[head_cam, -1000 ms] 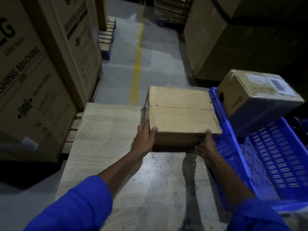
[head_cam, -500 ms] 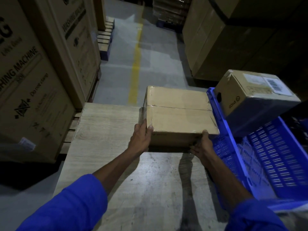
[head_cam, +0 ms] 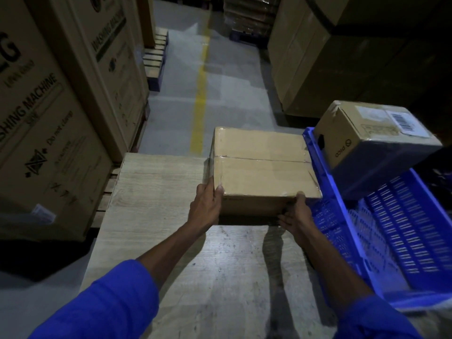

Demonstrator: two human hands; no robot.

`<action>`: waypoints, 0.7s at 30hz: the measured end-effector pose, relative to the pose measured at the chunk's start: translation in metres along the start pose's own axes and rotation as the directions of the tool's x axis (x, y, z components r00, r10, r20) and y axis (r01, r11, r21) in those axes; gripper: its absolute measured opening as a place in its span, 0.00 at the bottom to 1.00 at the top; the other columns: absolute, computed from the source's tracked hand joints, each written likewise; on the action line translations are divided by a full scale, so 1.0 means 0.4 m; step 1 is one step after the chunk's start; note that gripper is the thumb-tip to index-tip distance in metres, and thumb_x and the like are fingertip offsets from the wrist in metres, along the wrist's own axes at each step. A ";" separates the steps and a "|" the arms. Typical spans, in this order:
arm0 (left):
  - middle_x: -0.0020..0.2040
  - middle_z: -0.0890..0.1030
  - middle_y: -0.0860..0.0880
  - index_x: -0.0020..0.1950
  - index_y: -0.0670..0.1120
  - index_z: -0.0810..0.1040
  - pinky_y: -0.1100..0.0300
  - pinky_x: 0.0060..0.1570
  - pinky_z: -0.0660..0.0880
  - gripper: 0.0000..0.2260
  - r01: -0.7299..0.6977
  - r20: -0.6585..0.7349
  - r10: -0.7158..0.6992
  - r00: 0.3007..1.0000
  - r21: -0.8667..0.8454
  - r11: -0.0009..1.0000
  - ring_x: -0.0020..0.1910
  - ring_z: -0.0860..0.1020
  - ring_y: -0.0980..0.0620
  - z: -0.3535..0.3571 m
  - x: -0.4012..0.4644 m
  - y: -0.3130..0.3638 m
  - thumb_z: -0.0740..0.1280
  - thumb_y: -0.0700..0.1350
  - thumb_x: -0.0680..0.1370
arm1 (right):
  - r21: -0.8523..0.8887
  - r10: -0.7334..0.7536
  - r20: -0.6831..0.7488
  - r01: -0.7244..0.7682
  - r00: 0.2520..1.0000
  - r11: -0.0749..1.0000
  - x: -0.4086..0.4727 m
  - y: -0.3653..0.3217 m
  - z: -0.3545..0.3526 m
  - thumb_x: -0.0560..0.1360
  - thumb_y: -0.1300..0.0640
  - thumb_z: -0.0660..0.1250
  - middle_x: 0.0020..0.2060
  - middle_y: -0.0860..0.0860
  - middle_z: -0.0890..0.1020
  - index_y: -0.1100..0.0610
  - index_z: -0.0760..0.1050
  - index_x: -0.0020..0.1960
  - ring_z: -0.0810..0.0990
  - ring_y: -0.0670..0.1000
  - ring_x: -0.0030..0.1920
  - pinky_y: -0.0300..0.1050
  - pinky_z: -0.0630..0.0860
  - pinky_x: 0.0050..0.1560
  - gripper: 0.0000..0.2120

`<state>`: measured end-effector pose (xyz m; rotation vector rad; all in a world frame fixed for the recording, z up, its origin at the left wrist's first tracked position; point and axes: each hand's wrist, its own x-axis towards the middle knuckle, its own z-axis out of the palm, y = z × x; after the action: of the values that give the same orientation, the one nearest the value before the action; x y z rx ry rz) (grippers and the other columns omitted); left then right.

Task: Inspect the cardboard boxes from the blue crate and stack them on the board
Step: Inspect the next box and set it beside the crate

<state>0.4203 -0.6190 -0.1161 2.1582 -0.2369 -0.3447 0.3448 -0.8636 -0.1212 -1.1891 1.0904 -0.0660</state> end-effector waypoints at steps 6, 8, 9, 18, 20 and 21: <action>0.63 0.72 0.42 0.81 0.52 0.61 0.55 0.52 0.67 0.23 0.001 0.003 -0.001 1.000 0.029 1.000 0.52 0.72 0.48 -0.002 0.007 0.004 0.48 0.55 0.87 | -0.004 0.011 -0.011 -0.011 1.000 1.000 -0.001 -0.005 0.005 0.85 0.37 0.52 0.76 0.62 0.71 0.61 0.60 0.81 0.76 0.63 0.69 0.56 0.74 0.64 0.34; 0.63 0.72 0.42 0.82 0.52 0.60 0.55 0.53 0.67 0.22 0.004 -0.002 -0.003 1.000 0.028 1.000 0.56 0.74 0.44 -0.003 0.007 0.004 0.48 0.54 0.87 | -0.007 0.013 -0.011 -0.013 1.000 1.000 0.001 -0.003 0.004 0.85 0.37 0.52 0.75 0.62 0.71 0.61 0.61 0.81 0.76 0.63 0.68 0.56 0.74 0.63 0.34; 0.63 0.72 0.42 0.82 0.52 0.59 0.55 0.53 0.66 0.22 0.007 -0.004 -0.006 1.000 0.031 1.000 0.58 0.74 0.43 -0.003 0.008 0.004 0.48 0.54 0.88 | -0.008 0.014 -0.009 -0.014 1.000 1.000 0.001 -0.002 0.004 0.85 0.37 0.52 0.75 0.62 0.71 0.61 0.61 0.81 0.76 0.63 0.68 0.56 0.74 0.64 0.34; 0.64 0.72 0.41 0.80 0.51 0.62 0.52 0.57 0.68 0.23 0.044 0.022 -0.045 0.999 0.039 0.998 0.60 0.74 0.40 0.000 0.007 0.004 0.47 0.56 0.87 | -0.025 0.018 -0.013 -0.018 1.000 1.000 -0.004 -0.004 0.004 0.85 0.37 0.52 0.74 0.62 0.73 0.61 0.60 0.81 0.78 0.63 0.67 0.59 0.74 0.68 0.34; 0.64 0.72 0.41 0.79 0.50 0.64 0.50 0.60 0.70 0.22 0.039 0.036 -0.040 0.999 0.044 0.998 0.61 0.74 0.41 -0.005 0.010 0.003 0.47 0.56 0.87 | -0.029 0.019 -0.018 -0.019 1.000 0.999 -0.007 -0.002 0.005 0.85 0.37 0.52 0.74 0.62 0.73 0.61 0.60 0.81 0.79 0.63 0.66 0.58 0.75 0.67 0.35; 0.64 0.72 0.41 0.79 0.50 0.64 0.50 0.60 0.70 0.22 0.036 0.041 -0.038 0.998 0.048 0.998 0.60 0.74 0.42 -0.006 0.013 0.002 0.47 0.56 0.87 | -0.032 0.018 -0.017 -0.018 1.000 0.999 -0.007 -0.001 0.004 0.85 0.36 0.52 0.74 0.62 0.73 0.61 0.60 0.81 0.79 0.63 0.66 0.58 0.75 0.66 0.35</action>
<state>0.4260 -0.6191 -0.1151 2.2054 -0.2315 -0.4100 0.3447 -0.8610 -0.1190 -1.2091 1.1200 -0.0445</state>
